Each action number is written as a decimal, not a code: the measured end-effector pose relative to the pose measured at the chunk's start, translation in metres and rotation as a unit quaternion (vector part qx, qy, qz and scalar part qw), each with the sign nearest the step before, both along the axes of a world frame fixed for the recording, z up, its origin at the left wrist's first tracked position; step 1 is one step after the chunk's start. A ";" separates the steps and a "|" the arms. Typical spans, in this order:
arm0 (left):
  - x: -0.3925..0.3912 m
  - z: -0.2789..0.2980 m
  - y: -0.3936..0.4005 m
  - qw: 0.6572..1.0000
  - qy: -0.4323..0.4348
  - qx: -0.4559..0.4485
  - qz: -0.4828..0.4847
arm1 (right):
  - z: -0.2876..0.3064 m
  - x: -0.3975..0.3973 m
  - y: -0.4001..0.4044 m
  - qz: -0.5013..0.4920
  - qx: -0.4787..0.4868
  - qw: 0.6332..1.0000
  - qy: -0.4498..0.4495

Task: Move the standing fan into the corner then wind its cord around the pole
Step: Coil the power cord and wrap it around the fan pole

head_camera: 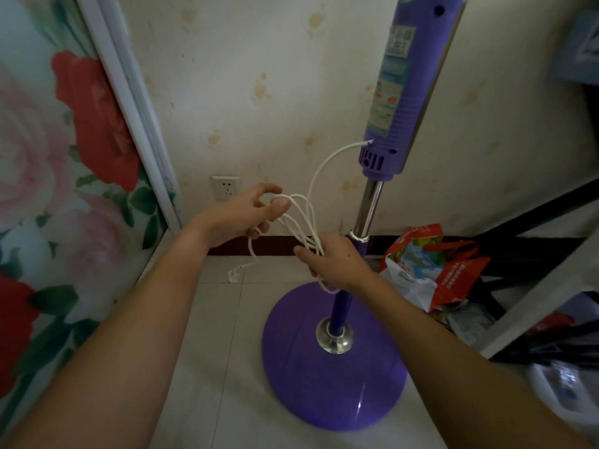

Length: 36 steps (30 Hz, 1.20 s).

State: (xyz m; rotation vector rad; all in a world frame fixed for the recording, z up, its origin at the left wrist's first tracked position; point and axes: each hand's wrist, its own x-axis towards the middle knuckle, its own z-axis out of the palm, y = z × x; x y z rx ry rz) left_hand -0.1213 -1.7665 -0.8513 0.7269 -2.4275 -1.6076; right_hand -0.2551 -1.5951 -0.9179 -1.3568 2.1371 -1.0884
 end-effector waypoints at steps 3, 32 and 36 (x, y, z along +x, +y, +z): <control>0.000 0.020 0.001 0.983 -0.022 -0.182 0.011 | 0.011 -0.008 0.007 -0.005 0.030 0.999 0.020; -0.073 0.007 0.107 0.697 0.109 -0.674 -0.220 | 0.101 -0.060 0.110 0.005 0.151 0.983 0.109; -0.075 0.009 0.113 0.710 0.113 -0.656 -0.227 | 0.096 -0.059 0.123 0.011 0.102 0.992 0.069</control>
